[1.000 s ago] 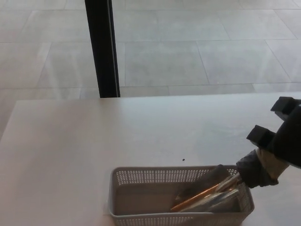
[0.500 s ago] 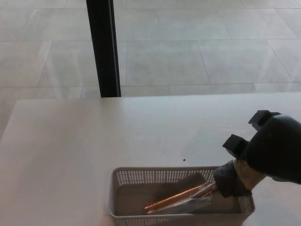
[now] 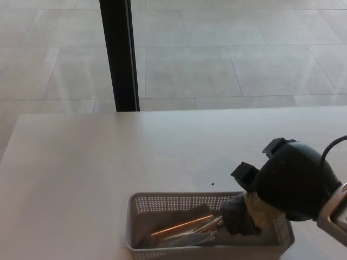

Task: A garden tool is kept on the righthand side and a container is kept on the lefthand side on a desk infront of the robot. the robot uses its right hand to pick up the garden tool and makes a scooping motion inside the container

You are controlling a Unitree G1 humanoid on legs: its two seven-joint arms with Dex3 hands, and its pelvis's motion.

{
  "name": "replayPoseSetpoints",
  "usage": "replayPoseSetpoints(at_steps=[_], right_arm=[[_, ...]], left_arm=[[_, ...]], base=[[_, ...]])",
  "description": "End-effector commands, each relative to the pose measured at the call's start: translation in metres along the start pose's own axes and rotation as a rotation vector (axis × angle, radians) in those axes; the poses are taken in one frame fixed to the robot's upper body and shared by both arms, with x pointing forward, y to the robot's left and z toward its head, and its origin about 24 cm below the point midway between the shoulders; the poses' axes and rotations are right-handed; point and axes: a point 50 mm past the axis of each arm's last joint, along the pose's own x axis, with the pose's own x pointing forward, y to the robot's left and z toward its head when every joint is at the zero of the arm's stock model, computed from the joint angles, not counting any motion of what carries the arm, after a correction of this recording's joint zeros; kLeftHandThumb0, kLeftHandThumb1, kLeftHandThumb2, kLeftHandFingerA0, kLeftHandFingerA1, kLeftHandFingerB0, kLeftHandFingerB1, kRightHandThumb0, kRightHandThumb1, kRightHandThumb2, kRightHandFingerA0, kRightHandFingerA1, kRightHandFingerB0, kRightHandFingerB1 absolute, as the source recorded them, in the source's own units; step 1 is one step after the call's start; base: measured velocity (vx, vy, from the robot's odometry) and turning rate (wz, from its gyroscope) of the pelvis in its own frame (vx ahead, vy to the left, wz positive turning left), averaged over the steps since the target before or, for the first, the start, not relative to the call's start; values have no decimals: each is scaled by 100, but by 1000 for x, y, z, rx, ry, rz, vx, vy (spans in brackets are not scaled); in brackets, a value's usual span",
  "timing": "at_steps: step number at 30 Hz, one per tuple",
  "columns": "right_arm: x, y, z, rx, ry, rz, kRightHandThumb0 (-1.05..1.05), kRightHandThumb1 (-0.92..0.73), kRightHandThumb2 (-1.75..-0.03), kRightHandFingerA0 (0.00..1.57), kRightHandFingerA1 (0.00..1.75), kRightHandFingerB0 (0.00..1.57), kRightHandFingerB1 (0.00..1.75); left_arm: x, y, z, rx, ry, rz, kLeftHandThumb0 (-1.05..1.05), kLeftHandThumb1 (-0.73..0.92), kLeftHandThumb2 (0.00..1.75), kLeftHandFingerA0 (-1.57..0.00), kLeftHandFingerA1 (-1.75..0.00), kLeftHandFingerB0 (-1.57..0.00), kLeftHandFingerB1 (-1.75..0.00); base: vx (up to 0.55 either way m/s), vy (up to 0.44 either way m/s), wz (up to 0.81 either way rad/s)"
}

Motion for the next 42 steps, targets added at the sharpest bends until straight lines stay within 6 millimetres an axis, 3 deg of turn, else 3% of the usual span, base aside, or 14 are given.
replayPoseSetpoints(at_steps=[1, 2, 3, 4, 5, 7, 9, 16, 22, 27, 39, 40, 42], right_arm=[[3, 0, 7, 399, 70, -17, -37, -54, -106, 95, 175, 81, 136], [3, 0, 5, 468, 123, -20, -37, -55, -110, 95, 175, 85, 112], [3, 2, 5, 519, 146, -35, -38, -53, -110, 94, 175, 86, 117], [-1, 7, 3, 618, 188, -51, -35, -54, -115, 93, 175, 77, 144], [-1, 8, 3, 630, 194, -51, -35, -54, -115, 93, 175, 77, 144], [-5, 14, 0, 728, 236, -43, -36, -55, -112, 89, 175, 69, 167], [-12, 20, -9, 843, 301, -49, -35, -53, -108, 88, 175, 69, 175], [-24, 23, -30, 1035, 414, -114, -29, -50, -121, 93, 175, 79, 165], [-36, 21, -56, 1224, 491, -260, -20, -51, -117, 90, 175, 79, 158], [-43, 22, -66, 1256, 525, -328, -20, -49, -119, 88, 174, 80, 156], [-65, 5, -113, 1303, 615, -505, -15, -51, -119, 88, 175, 76, 159], [-67, 5, -115, 1313, 624, -522, -14, -51, -119, 89, 175, 77, 158], [-69, 4, -119, 1303, 639, -539, -14, -50, -116, 88, 175, 78, 155]], left_arm=[[-2, 10, 1, -1, -1, 11, -55, 67, 60, -61, -73, -55, -53], [-2, 9, 2, 5, -2, 12, -56, 67, 60, -59, -70, -55, -52], [-1, 9, 3, -4, 0, 16, -55, 67, 60, -60, -71, -54, -53], [-2, 10, 3, -9, -4, 14, -55, 66, 60, -61, -71, -55, -53], [-2, 10, 3, -9, -4, 14, -55, 66, 60, -61, -71, -55, -53], [-2, 11, 2, -19, -3, 14, -55, 66, 60, -60, -69, -55, -53], [-2, 10, -1, -31, 3, 14, -54, 66, 60, -60, -66, -56, -51], [-2, 11, -2, 2, 6, 11, -54, 67, 60, -56, -64, -52, -50], [-2, 9, -3, -2, 10, 18, -54, 67, 60, -62, -67, -54, -51], [-2, 9, -5, -17, 25, 23, -53, 66, 60, -60, -66, -54, -50], [-3, 10, -8, 8, 27, 27, -53, 68, 60, -58, -65, -54, -50], [-3, 11, -8, 4, 29, 28, -51, 67, 60, -65, -69, -56, -51], [-3, 11, -8, 12, 31, 29, -53, 68, 60, -65, -70, -56, -51]], base=[[0, 0, 0], [0, 0, 0], [0, 0, 0], [0, 0, 0], [0, 0, 0], [0, 0, 0], [0, 0, 0], [0, 0, 0], [0, 0, 0], [0, 0, 0], [0, 0, 0], [0, 0, 0], [0, 0, 0]])
